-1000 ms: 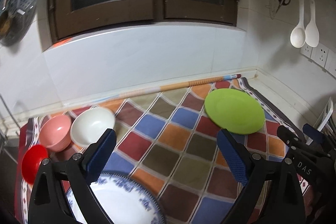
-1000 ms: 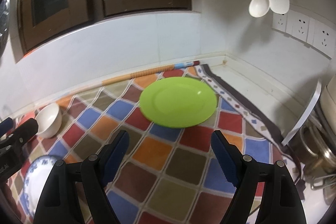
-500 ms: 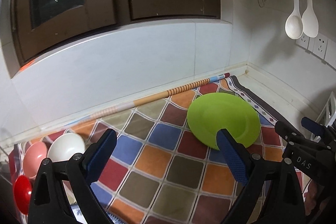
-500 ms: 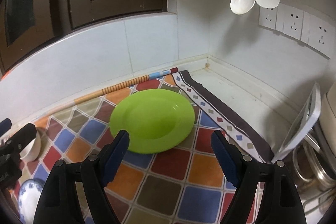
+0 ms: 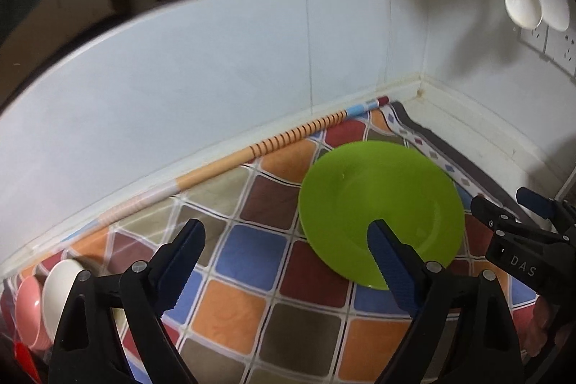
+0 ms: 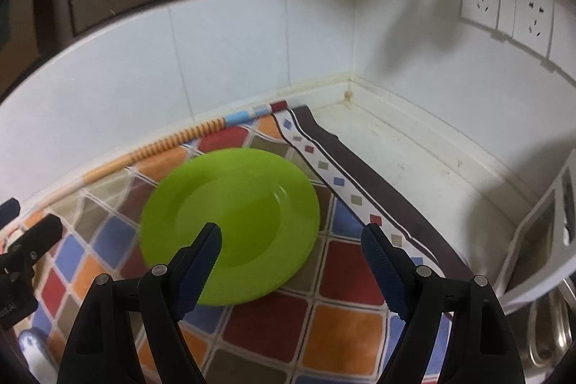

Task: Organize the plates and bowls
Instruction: 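Move both open grippers toward the rim of the lime-green plate, then close both grippers on the rim of the lime-green plate, then lift the green plate with both grippers and carry it toward the bowls, then lower the green plate onto the cloth beside the blue-rimmed plates, then open both grippers and move them toward the pink bowl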

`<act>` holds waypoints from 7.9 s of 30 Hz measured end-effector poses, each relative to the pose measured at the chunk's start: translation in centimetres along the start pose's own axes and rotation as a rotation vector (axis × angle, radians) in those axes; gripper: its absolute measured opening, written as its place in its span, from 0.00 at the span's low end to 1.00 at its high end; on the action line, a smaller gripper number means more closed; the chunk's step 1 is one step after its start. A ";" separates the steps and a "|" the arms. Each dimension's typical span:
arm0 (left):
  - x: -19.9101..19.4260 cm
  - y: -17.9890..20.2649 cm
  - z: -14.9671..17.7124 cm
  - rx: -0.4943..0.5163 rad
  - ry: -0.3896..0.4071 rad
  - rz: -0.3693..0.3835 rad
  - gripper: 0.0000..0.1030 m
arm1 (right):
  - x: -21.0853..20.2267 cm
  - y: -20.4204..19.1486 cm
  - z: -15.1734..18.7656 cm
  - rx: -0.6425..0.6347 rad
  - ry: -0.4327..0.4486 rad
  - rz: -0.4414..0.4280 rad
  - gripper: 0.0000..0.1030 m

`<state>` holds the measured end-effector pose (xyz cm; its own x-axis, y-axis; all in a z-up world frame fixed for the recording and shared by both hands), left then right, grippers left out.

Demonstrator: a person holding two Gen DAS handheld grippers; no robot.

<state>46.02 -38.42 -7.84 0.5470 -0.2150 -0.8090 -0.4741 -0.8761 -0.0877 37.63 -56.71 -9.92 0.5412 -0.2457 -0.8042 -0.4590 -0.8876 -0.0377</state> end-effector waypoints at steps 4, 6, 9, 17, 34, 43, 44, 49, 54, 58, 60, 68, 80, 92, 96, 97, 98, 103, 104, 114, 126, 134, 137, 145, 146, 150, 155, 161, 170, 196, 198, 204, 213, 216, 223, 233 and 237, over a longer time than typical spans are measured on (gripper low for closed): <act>3.4 0.8 -0.7 0.008 -0.092 0.048 0.85 | 2.5 0.6 -0.6 -0.001 -0.041 0.010 0.78; 4.9 1.1 -1.1 0.006 -0.121 0.068 0.84 | 3.8 0.9 -0.8 0.004 -0.058 0.014 0.78; 6.9 1.5 -1.7 0.010 -0.153 0.077 0.81 | 5.4 1.1 -1.3 0.004 -0.079 0.007 0.78; 11.2 1.9 -3.2 0.016 -0.212 0.092 0.72 | 9.5 1.7 -2.2 0.030 -0.160 -0.004 0.76; 14.5 3.0 -3.8 -0.005 -0.279 0.156 0.47 | 13.2 0.6 -2.8 0.001 -0.257 -0.082 0.55; 14.3 2.8 -3.8 0.005 -0.268 0.129 0.39 | 13.2 0.9 -3.0 0.025 -0.254 -0.085 0.44; 14.2 2.8 -3.8 0.003 -0.269 0.130 0.39 | 13.1 0.9 -2.9 0.028 -0.252 -0.084 0.43; 13.6 2.4 -3.1 -0.009 -0.274 0.144 0.38 | 12.6 0.7 -2.6 0.032 -0.235 -0.067 0.42; 12.0 1.8 -2.4 -0.021 -0.266 0.159 0.38 | 11.2 0.4 -2.3 0.027 -0.217 -0.050 0.41; 10.2 1.0 -1.9 -0.031 -0.242 0.161 0.38 | 9.6 -0.1 -1.9 0.024 -0.196 -0.045 0.41; 9.1 0.5 -1.6 -0.040 -0.232 0.166 0.38 | 8.6 -0.4 -1.7 0.022 -0.186 -0.045 0.41; 4.3 -2.3 0.6 -0.098 -0.177 0.175 0.38 | 4.0 -2.4 -0.5 -0.008 -0.127 -0.035 0.41; -1.4 -6.3 5.6 -0.181 -0.136 0.138 0.38 | -1.2 -6.3 2.3 -0.063 -0.097 -0.080 0.40; -7.3 -11.2 12.0 -0.303 -0.096 0.064 0.38 | -5.7 -11.3 6.1 -0.164 -0.071 -0.140 0.40; -8.7 -12.9 13.8 -0.337 -0.086 0.032 0.38 | -6.8 -13.2 7.5 -0.195 -0.069 -0.180 0.40; -9.0 -13.3 14.3 -0.346 -0.085 0.025 0.38 | -7.0 -13.6 7.7 -0.199 -0.069 -0.186 0.41; -9.3 -13.7 14.7 -0.354 -0.083 0.020 0.38 | -7.3 -14.1 8.1 -0.209 -0.069 -0.194 0.41; -11.0 -15.5 17.2 -0.399 -0.078 -0.012 0.38 | -8.5 -16.3 9.5 -0.252 -0.068 -0.225 0.41; -11.3 -15.9 17.8 -0.409 -0.078 -0.019 0.38 | -8.7 -16.7 9.9 -0.261 -0.067 -0.231 0.41; -13.4 -19.2 23.0 -0.514 -0.092 -0.064 0.38 | -10.6 -20.9 13.3 -0.355 -0.079 -0.287 0.41; -14.5 -21.9 28.4 -0.614 -0.144 -0.120 0.38 | -11.3 -25.6 17.1 -0.480 -0.116 -0.337 0.40; -14.5 -22.7 30.7 -0.649 -0.179 -0.145 0.38 | -10.9 -27.2 19.1 -0.524 -0.160 -0.366 0.40; -14.1 -22.8 31.4 -0.663 -0.196 -0.141 0.38 | -10.5 -27.6 19.7 -0.536 -0.176 -0.367 0.40; -13.2 -22.9 32.4 -0.677 -0.225 -0.145 0.38 | -9.8 -27.9 20.9 -0.561 -0.205 -0.364 0.41; -13.1 -22.8 32.6 -0.680 -0.229 -0.144 0.38 | -9.7 -28.0 21.0 -0.563 -0.208 -0.364 0.41; -12.5 -22.8 32.7 -0.682 -0.241 -0.142 0.38 | -9.2 -28.1 21.3 -0.567 -0.219 -0.360 0.40; -12.0 -22.9 32.9 -0.684 -0.253 -0.139 0.38 | -8.6 -28.1 21.6 -0.568 -0.231 -0.358 0.41; -11.5 -23.1 33.0 -0.685 -0.262 -0.134 0.38 | -8.2 -28.3 21.7 -0.572 -0.235 -0.355 0.41; -10.9 -23.0 33.1 -0.676 -0.276 -0.134 0.38 | -7.5 -28.0 21.8 -0.566 -0.255 -0.356 0.41; -14.0 -24.5 30.9 -0.585 -0.127 -0.149 0.43 | -10.1 -28.8 21.0 -0.538 -0.179 -0.356 0.51; -14.4 -24.8 30.6 -0.578 -0.115 -0.140 0.43 | -10.8 -29.1 20.6 -0.529 -0.161 -0.361 0.51; -15.8 -26.4 30.1 -0.551 -0.086 -0.123 0.43 | -12.7 -30.4 19.9 -0.497 -0.127 -0.388 0.51; -18.2 -29.7 30.2 -0.520 -0.045 -0.136 0.43 | -15.3 -33.8 19.8 -0.466 -0.097 -0.423 0.51; -19.0 -31.1 30.2 -0.510 -0.028 -0.144 0.43 | -16.1 -35.1 20.0 -0.456 -0.089 -0.437 0.51; -19.9 -33.7 29.9 -0.486 -0.012 -0.149 0.43 | -17.5 -37.9 19.9 -0.428 -0.074 -0.470 0.51; -19.6 -37.2 28.5 -0.458 -0.002 -0.147 0.43 | -17.7 -41.5 18.9 -0.374 -0.075 -0.513 0.51; -18.9 -38.6 27.9 -0.453 -0.007 -0.135 0.43 | -17.1 -42.9 18.5 -0.357 -0.084 -0.525 0.51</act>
<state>34.72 11.49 -5.43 0.5779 -0.0845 -0.8117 -0.0492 -0.9964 0.0686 35.03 -7.25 -5.46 0.5668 0.2755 -0.7764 0.1229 -0.9602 -0.2510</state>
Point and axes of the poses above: each gripper's, at about its wrist camera, not at the fingertips, and x roughly the way its jaws point, y to its right, z to its underside, the point moved 4 cm from there along x, roughly the way its jaws point, and after that the axes turned 10 degrees about -y, right-handed, at the moved point
